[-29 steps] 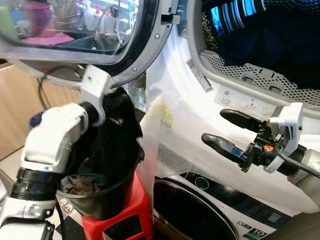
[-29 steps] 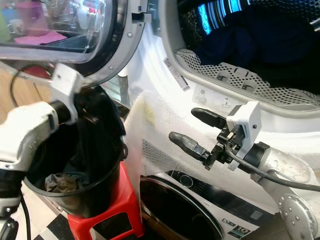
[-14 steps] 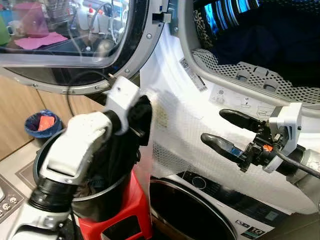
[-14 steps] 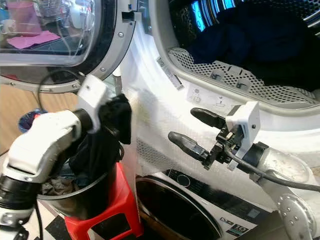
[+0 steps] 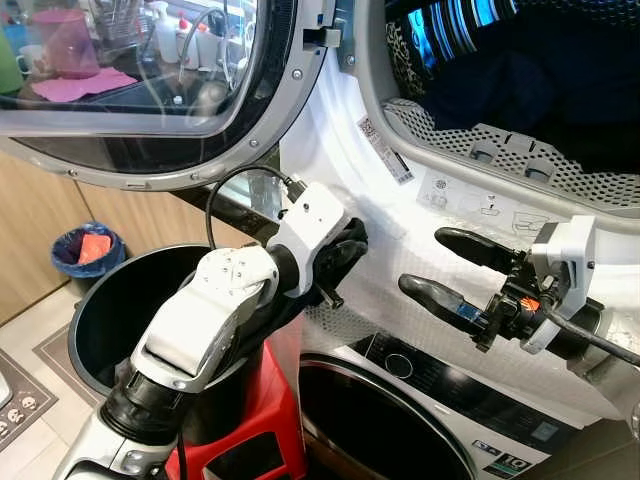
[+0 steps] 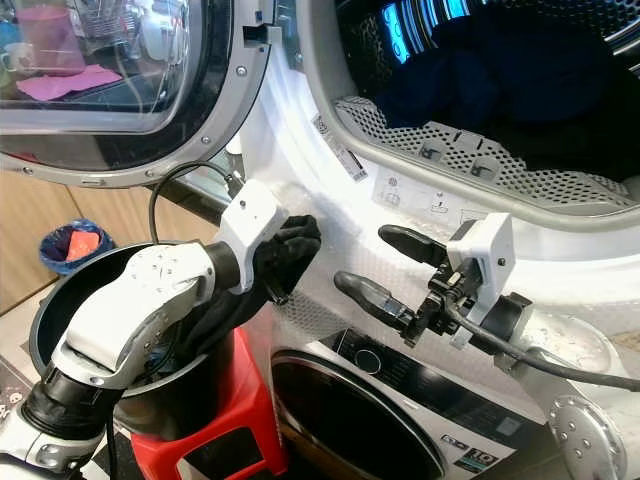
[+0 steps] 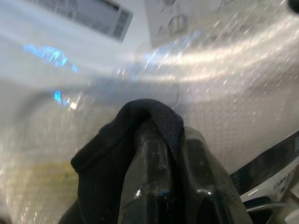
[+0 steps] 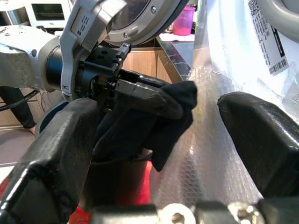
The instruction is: Clothes washing
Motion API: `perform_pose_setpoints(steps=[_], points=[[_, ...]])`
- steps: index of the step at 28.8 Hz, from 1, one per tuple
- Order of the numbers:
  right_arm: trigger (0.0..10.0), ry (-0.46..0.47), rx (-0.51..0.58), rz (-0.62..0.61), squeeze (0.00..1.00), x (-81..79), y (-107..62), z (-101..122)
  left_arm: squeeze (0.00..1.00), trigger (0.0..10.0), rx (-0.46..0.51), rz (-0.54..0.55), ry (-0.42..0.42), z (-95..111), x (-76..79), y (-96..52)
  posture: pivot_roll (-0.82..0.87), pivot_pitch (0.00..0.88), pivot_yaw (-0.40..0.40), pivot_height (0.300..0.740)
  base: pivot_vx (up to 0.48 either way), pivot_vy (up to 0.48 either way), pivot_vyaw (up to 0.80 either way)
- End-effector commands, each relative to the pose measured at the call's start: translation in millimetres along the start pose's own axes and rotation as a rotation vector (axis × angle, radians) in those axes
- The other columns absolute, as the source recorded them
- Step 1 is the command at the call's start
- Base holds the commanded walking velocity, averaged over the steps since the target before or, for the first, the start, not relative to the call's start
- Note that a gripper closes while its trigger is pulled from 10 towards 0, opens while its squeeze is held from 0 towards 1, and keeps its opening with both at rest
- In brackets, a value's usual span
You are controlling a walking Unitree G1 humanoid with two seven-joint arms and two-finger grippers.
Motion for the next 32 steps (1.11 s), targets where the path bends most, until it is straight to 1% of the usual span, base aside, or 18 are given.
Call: perform_pose_setpoints(steps=[1, 2, 3, 4, 7, 9, 12, 14, 16, 17, 18, 19, 23, 26, 28, 29, 32], points=[[10.0, -0.015, 0.006, -0.001, 0.0, -1.5, 0.8, 2.2, 0.0, 10.0, 0.09, -0.087, 0.05, 31.3, 22.2, 6.7, -0.03, 0.083, -0.06, 0.74, 0.0, 0.0, 0.0], [10.0, -0.015, 0.006, -0.001, 0.0, -1.5, 0.8, 2.2, 0.0, 10.0, 0.09, -0.087, 0.05, 31.3, 22.2, 6.7, -0.03, 0.083, -0.06, 0.74, 0.0, 0.0, 0.0], [10.0, -0.015, 0.007, -0.002, 0.0, -1.7, 0.9, 2.1, 0.0, 10.0, 0.106, -0.089, 0.049, 37.3, 23.1, 8.9, -0.03, 0.083, -0.06, 0.74, 0.0, 0.0, 0.0], [10.0, -0.014, 0.01, -0.005, 0.0, -1.7, 1.0, 2.2, 0.0, 10.0, 0.135, -0.101, 0.053, 48.6, 25.7, 11.3, -0.04, 0.081, -0.059, 0.74, 0.0, 0.0, 0.0], [10.0, -0.012, 0.011, -0.009, 0.0, -1.4, 1.2, 1.7, 0.0, 10.0, 0.168, -0.105, 0.063, 63.1, 27.5, 14.0, -0.03, 0.084, -0.06, 0.74, 0.0, 0.0, 0.0], [10.0, -0.012, 0.011, -0.009, 0.0, -1.6, 1.3, 1.5, 0.0, 10.0, 0.181, -0.114, 0.072, 68.2, 29.2, 14.4, -0.03, 0.088, -0.06, 0.74, 0.0, 0.0, 0.0], [10.0, -0.008, 0.014, -0.013, 0.0, -1.0, 1.8, 0.8, 0.0, 10.0, 0.233, -0.122, 0.093, 90.0, 32.6, 18.7, -0.03, 0.091, -0.061, 0.74, 0.0, 0.0, 0.0], [10.0, -0.007, 0.015, -0.014, 0.0, -0.9, 2.0, 0.7, 0.0, 10.0, 0.24, -0.121, 0.096, 93.5, 32.7, 19.6, -0.03, 0.091, -0.061, 0.74, 0.0, 0.0, 0.0], [10.0, -0.005, 0.016, -0.014, 0.0, -1.0, 2.6, 0.5, 0.0, 10.0, 0.262, -0.121, 0.107, 103.6, 33.1, 21.1, -0.02, 0.093, -0.06, 0.74, 0.0, 0.0, 0.0], [10.0, -0.004, 0.017, -0.015, 0.0, -1.0, 3.1, 0.3, 0.0, 10.0, 0.281, -0.121, 0.119, 112.6, 33.1, 22.5, -0.02, 0.094, -0.059, 0.74, 0.0, 0.0, 0.0], [10.0, -0.004, 0.017, -0.015, 0.0, -1.0, 3.1, 0.3, 0.0, 10.0, 0.281, -0.121, 0.119, 112.6, 33.1, 22.5, -0.02, 0.094, -0.059, 0.74, 0.0, 0.0, 0.0], [10.0, -0.002, 0.019, -0.017, 0.0, -0.7, 3.5, 0.1, 0.0, 10.0, 0.305, -0.119, 0.133, 123.6, 33.3, 24.4, -0.02, 0.095, -0.058, 0.74, 0.0, 0.0, 0.0], [10.0, 0.0, 0.021, -0.02, 0.0, -0.3, 4.3, -0.3, 0.0, 10.0, 0.334, -0.113, 0.138, 136.8, 32.7, 26.7, -0.02, 0.096, -0.058, 0.74, 0.0, 0.0, 0.0], [10.0, 0.003, 0.025, -0.021, 0.0, -0.7, 5.8, -0.2, 0.0, 10.0, 0.37, -0.097, 0.143, 151.5, 30.7, 29.7, -0.02, 0.096, -0.055, 0.74, 0.0, 0.0, 0.0], [10.0, 0.005, 0.026, -0.023, 0.0, -0.7, 6.0, -0.2, 0.0, 10.0, 0.381, -0.097, 0.144, 156.7, 31.4, 31.8, -0.01, 0.097, -0.052, 0.74, 0.0, 0.0, 0.0], [10.0, 0.007, 0.025, -0.032, 0.0, 0.3, 6.0, -0.8, 0.0, 10.0, 0.393, -0.099, 0.142, 161.9, 32.4, 35.2, -0.02, 0.097, -0.05, 0.74, 0.0, 0.0, 0.0], [10.0, 0.005, 0.024, -0.061, 0.0, 4.2, 5.2, -2.0, 0.0, 10.0, 0.406, -0.098, 0.125, 168.8, 33.8, 40.9, -0.02, 0.098, -0.045, 0.74, 0.0, 0.0, 0.0]])
Point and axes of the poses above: a point about 5 cm out from each wrist's last joint towards the gripper, its own y axis pointing out of the wrist towards the gripper, its own z axis along the axis of the wrist's last joint, x = y × z, the point moved 5 cm from there along y, pointing out of the wrist towards the gripper, and after that the axes turned 13 degrees about -y, right-handed, at the moved point
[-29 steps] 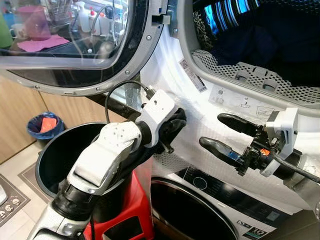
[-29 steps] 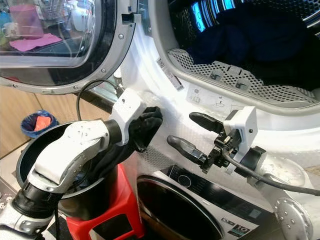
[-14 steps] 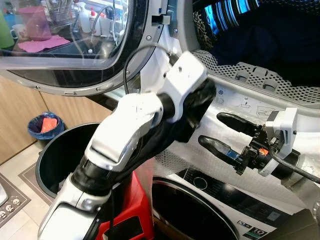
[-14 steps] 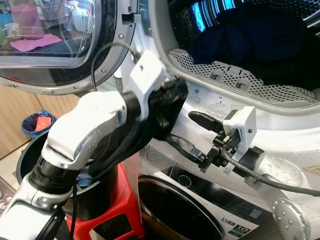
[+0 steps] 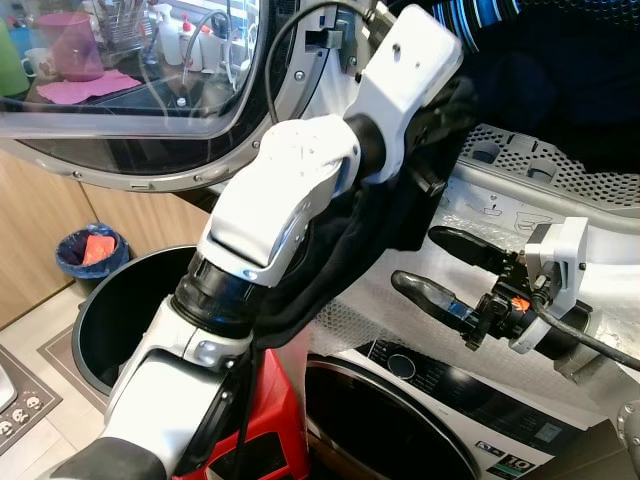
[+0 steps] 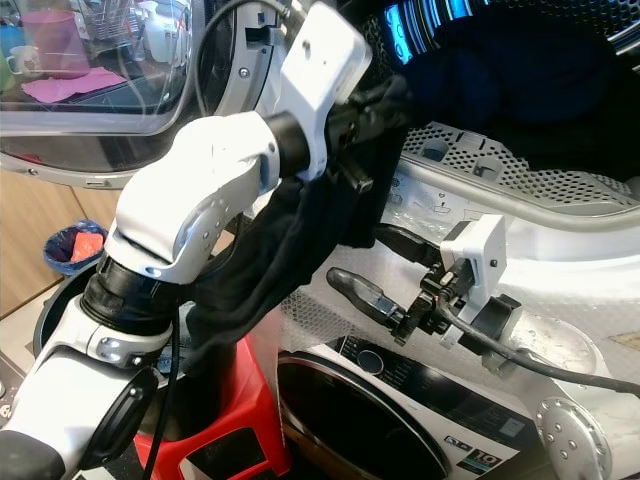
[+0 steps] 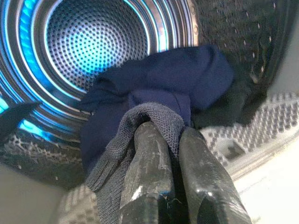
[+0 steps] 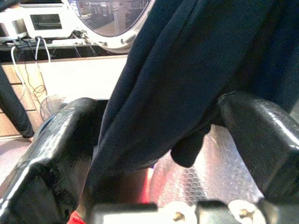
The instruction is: Clothes washing
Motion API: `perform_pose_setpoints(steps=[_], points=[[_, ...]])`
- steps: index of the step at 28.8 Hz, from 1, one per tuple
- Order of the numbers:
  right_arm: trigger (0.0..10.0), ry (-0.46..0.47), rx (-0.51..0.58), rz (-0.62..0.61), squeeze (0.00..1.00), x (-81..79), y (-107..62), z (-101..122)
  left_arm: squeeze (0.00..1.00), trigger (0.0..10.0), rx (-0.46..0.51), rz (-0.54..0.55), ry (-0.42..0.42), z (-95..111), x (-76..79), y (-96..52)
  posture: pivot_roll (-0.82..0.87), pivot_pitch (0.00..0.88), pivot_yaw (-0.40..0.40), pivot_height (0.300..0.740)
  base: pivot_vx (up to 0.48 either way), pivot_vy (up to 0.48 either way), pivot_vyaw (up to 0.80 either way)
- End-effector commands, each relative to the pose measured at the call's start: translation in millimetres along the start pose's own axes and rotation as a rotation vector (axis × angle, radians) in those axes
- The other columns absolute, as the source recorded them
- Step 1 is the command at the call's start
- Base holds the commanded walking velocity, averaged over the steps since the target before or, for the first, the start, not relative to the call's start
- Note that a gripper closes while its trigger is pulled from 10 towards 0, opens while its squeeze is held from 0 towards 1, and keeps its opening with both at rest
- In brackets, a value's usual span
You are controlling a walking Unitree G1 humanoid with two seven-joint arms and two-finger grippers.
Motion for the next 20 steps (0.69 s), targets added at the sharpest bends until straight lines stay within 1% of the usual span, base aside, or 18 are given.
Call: perform_pose_setpoints(steps=[1, 2, 3, 4, 7, 8, 9, 10, 11, 12, 13, 14, 15, 16, 18, 20], points=[[10.0, -0.009, -0.005, -0.05, 0.0, 8.8, -2.4, -1.1, 0.0, 10.0, 0.062, -0.034, 0.02, 18.8, 9.9, 6.5, -0.02, 0.098, -0.043, 0.74, 0.0, 0.0, 0.0], [10.0, -0.007, -0.008, -0.069, 0.0, 12.0, -4.1, -3.1, 0.0, 10.0, 0.06, -0.054, 0.011, 17.6, 14.1, 8.2, -0.02, 0.098, -0.038, 0.74, 0.0, 0.0, 0.0], [10.0, -0.004, -0.016, -0.085, 0.0, 14.6, -7.9, -6.9, 0.0, 10.0, 0.053, -0.087, -0.007, 13.1, 24.2, 9.8, -0.02, 0.099, -0.035, 0.74, 0.0, 0.0, 0.0], [10.0, -0.007, -0.025, -0.092, 0.0, 15.6, -10.9, -9.8, 0.0, 10.0, 0.047, -0.104, -0.016, 9.8, 31.0, 10.2, -0.02, 0.1, -0.031, 0.74, 0.0, 0.0, 0.0], [10.0, -0.007, -0.044, -0.106, 0.0, 18.1, -16.6, -15.5, 0.0, 10.0, 0.043, -0.131, -0.041, 3.2, 44.1, 6.7, -0.03, 0.103, -0.023, 0.74, 0.0, 0.0, 0.0], [10.0, -0.01, -0.05, -0.117, 0.0, 20.0, -18.5, -17.7, 0.0, 10.0, 0.043, -0.132, -0.041, -0.2, 46.1, 5.2, -0.03, 0.103, -0.023, 0.74, 0.0, 0.0, 0.0], [10.0, -0.012, -0.063, -0.151, 0.0, 26.3, -22.7, -22.7, 0.0, 10.0, 0.04, -0.123, -0.049, -5.8, 46.6, 2.7, -0.02, 0.105, -0.021, 0.74, 0.0, 0.0, 0.0], [10.0, -0.012, -0.063, -0.151, 0.0, 26.3, -22.7, -22.7, 0.0, 10.0, 0.04, -0.123, -0.049, -5.8, 46.6, 2.7, -0.02, 0.105, -0.021, 0.74, 0.0, 0.0, 0.0], [10.0, -0.01, -0.069, -0.186, 0.0, 32.8, -26.8, -27.4, 0.0, 10.0, 0.031, -0.104, -0.072, -11.1, 43.4, 0.8, -0.02, 0.107, -0.021, 0.74, 0.0, 0.0, 0.0], [10.0, -0.01, -0.069, -0.186, 0.0, 32.8, -26.8, -27.4, 0.0, 10.0, 0.031, -0.104, -0.072, -11.1, 43.4, 0.8, -0.02, 0.107, -0.021, 0.74, 0.0, 0.0, 0.0], [10.0, -0.01, -0.069, -0.207, 0.0, 36.8, -29.2, -29.6, 0.0, 10.0, 0.023, -0.092, -0.083, -15.1, 40.7, -0.8, -0.02, 0.107, -0.021, 0.74, 0.0, 0.0, 0.0], [10.0, -0.01, -0.074, -0.251, 0.0, 46.4, -34.9, -35.6, 0.0, 10.0, 0.008, -0.054, -0.059, -23.3, 32.2, -4.3, -0.01, 0.108, -0.022, 0.74, 0.0, 0.0, 0.0], [10.0, -0.01, -0.074, -0.251, 0.0, 46.4, -34.9, -35.6, 0.0, 10.0, 0.008, -0.054, -0.059, -23.3, 32.2, -4.3, -0.01, 0.108, -0.022, 0.74, 0.0, 0.0, 0.0], [10.0, -0.003, -0.075, -0.276, 0.0, 53.2, -40.8, -39.8, 0.0, 10.0, -0.005, -0.026, -0.039, -28.3, 25.6, -6.9, -0.01, 0.108, -0.023, 0.74, 0.0, 0.0, 0.0], [10.0, -0.002, -0.1, -0.271, 0.0, 57.5, -49.4, -46.7, 0.0, 10.0, -0.023, -0.005, -0.023, -32.5, 22.1, -13.2, 0.0, 0.106, -0.026, 0.74, 0.0, 0.0, 0.0], [10.0, 0.005, -0.128, -0.246, 0.0, 58.2, -55.7, -52.5, 0.0, 10.0, -0.029, 0.007, -0.015, -34.4, 21.2, -18.5, 0.01, 0.103, -0.026, 0.74, 0.0, 0.0, 0.0]])
Point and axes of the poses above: a point about 5 cm out from each wrist's last joint towards the gripper, its own y axis pointing out of the wrist towards the gripper, its own z axis along the axis of the wrist's last joint, x = y × z, the point moved 5 cm from there along y, pointing out of the wrist towards the gripper, and after that the axes turned 13 degrees about -y, right-handed, at the moved point
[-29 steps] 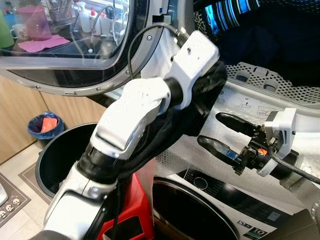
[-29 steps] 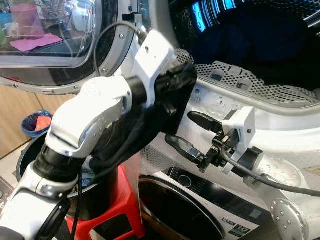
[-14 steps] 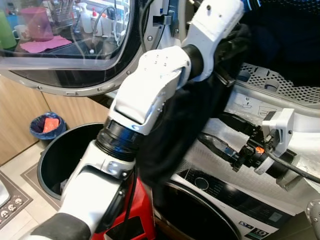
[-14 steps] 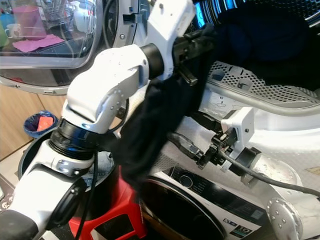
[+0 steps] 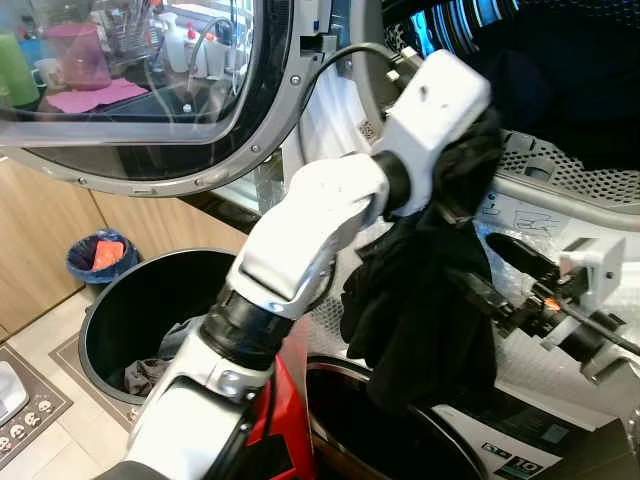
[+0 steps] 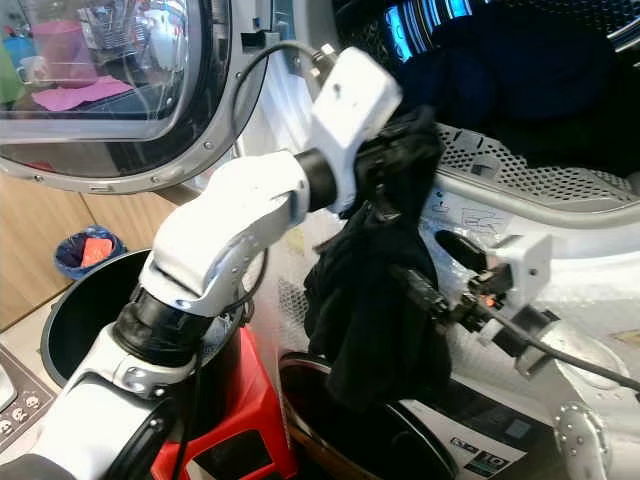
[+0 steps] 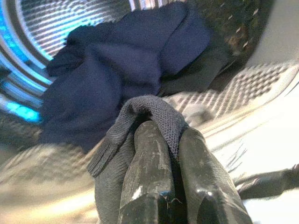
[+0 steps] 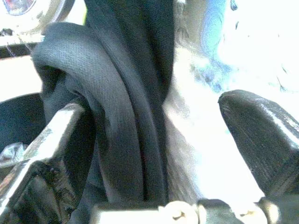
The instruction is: Clothes washing
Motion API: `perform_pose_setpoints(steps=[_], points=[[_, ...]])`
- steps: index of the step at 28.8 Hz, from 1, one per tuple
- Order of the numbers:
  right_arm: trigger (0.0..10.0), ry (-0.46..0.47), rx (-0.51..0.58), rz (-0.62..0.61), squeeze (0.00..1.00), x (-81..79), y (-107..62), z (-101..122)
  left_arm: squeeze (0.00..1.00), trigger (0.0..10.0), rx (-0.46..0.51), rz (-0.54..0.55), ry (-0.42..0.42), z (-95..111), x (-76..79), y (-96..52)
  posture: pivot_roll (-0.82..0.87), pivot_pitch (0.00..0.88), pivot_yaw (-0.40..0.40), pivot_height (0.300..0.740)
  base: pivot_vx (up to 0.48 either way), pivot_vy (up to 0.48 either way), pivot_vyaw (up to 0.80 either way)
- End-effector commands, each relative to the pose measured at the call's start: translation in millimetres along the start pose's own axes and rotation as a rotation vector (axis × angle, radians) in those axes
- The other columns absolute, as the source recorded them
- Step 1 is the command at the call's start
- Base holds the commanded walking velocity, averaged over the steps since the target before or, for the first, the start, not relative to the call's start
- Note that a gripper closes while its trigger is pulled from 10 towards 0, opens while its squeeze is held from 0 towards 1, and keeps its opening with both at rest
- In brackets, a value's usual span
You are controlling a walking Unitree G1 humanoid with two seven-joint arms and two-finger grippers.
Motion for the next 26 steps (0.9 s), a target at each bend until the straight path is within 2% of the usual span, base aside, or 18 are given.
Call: perform_pose_setpoints(steps=[1, 3, 5, 8, 10, 20, 21, 23, 26], points=[[10.0, -0.005, -0.044, -0.006, 0.0, 8.9, -11.0, -8.1, 0.0, 10.0, 0.025, -0.004, 0.039, 9.9, 7.4, -4.0, 0.01, 0.102, -0.027, 0.74, 0.0, 0.0, 0.0], [10.0, -0.002, -0.088, 0.061, 0.0, 6.8, -18.7, -13.9, 0.0, 10.0, 0.03, 0.005, 0.035, 9.1, 9.9, -10.0, 0.03, 0.098, -0.032, 0.74, 0.0, 0.0, 0.0], [10.0, -0.001, -0.1, 0.086, 0.0, 4.6, -19.3, -15.0, 0.0, 10.0, 0.04, 0.007, 0.033, 10.4, 11.5, -10.6, 0.03, 0.094, -0.035, 0.74, 0.0, 0.0, 0.0], [10.0, 0.027, -0.096, 0.191, 0.0, -12.0, -17.4, -13.7, 0.0, 10.0, 0.061, -0.02, 0.038, 14.3, 21.4, -4.1, 0.03, 0.088, -0.034, 0.74, 0.0, 0.0, 0.0], [10.0, 0.018, -0.101, 0.218, 0.0, -17.2, -17.3, -13.7, 0.0, 10.0, 0.07, -0.028, 0.038, 16.7, 23.9, 0.6, 0.03, 0.085, -0.031, 0.74, 0.0, 0.0, 0.0], [10.0, 0.032, -0.037, 0.211, 0.0, -36.7, -2.7, 0.4, 0.0, 10.0, 0.105, -0.002, 0.069, 27.5, 21.6, 11.5, 0.0, 0.081, -0.022, 0.74, 0.0, 0.0, 0.0], [10.0, 0.053, 0.008, 0.206, 0.0, -41.8, 1.3, 8.3, 0.0, 10.0, 0.113, 0.002, 0.07, 30.0, 20.9, 12.5, 0.0, 0.078, -0.018, 0.74, 0.0, 0.0, 0.0], [10.0, 0.051, 0.025, 0.209, 0.0, -46.2, 3.8, 12.4, 0.0, 10.0, 0.12, 0.003, 0.069, 31.5, 20.6, 13.8, 0.0, 0.076, -0.014, 0.74, 0.0, 0.0, 0.0], [10.0, 0.067, 0.067, 0.172, 0.0, -47.4, 10.7, 22.4, 0.0, 10.0, 0.133, -0.007, 0.07, 33.9, 23.6, 15.9, -0.01, 0.075, -0.011, 0.74, 0.0, 0.0, 0.0]])
Point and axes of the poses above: a point about 5 cm out from each wrist's last joint towards the gripper, its own y axis pointing out of the wrist towards the gripper, its own z axis along the axis of the wrist's last joint, x = y × z, the point moved 5 cm from there along y, pointing out of the wrist towards the gripper, and after that the axes turned 13 degrees about -y, right-handed, at the moved point
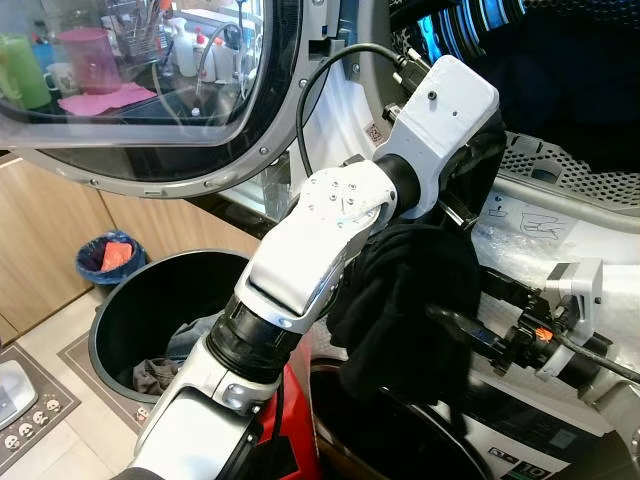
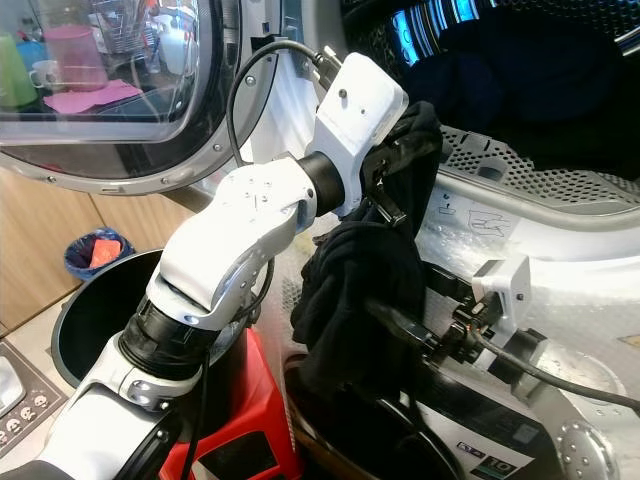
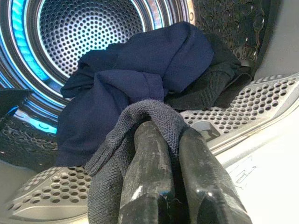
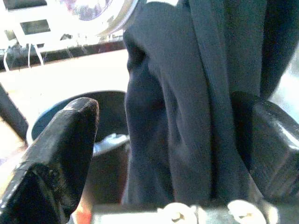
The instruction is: Clothes washing
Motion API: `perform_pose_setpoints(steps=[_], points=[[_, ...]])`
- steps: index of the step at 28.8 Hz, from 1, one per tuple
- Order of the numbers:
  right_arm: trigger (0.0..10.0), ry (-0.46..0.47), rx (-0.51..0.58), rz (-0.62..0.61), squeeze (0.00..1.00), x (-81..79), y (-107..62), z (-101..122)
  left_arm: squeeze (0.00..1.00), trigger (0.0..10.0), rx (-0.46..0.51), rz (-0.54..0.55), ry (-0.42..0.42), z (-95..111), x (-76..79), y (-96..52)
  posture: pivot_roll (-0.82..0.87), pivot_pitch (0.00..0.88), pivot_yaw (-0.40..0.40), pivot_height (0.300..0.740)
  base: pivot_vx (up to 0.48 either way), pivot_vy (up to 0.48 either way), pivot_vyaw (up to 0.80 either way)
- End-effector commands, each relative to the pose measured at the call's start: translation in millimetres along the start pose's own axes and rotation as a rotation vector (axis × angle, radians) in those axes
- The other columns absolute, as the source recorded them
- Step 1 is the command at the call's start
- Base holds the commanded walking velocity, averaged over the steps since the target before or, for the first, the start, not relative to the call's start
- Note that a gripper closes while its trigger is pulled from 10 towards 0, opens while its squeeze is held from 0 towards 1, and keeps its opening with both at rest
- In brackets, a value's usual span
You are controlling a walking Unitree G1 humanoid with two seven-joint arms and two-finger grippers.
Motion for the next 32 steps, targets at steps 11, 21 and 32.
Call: perform_pose_setpoints(steps=[11, 21, 32], points=[[10.0, -0.071, 0.048, -0.011, 0.0, -24.2, 25.8, 20.6, 0.0, 10.0, 0.092, -0.001, 0.023, 27.9, 6.8, 14.1, -0.01, 0.097, 0.008, 0.74, 0.0, 0.0, 0.0], [10.0, -0.033, 0.051, -0.027, 0.0, -41.2, 39.1, 17.9, 0.0, 10.0, 0.118, -0.016, 0.014, 36.8, 14.9, 18.9, -0.01, 0.098, 0.021, 0.74, 0.0, 0.0, 0.0], [10.0, -0.057, -0.039, -0.283, 0.0, -1.7, 35.1, 3.5, 0.0, 10.0, 0.113, -0.036, -0.025, 36.6, 17.9, 21.7, 0.0, 0.107, 0.029, 0.74, 0.0, 0.0, 0.0]])
Point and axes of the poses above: a point about 5 cm out from each wrist's last joint towards the gripper, its own y axis pointing out of the wrist towards the gripper, its own z axis along the axis of the wrist's last joint, x = y × z, the point moved 5 cm from there along y, pointing out of the wrist towards the gripper, and after that the axes turned 13 degrees about -y, right-handed, at the moved point
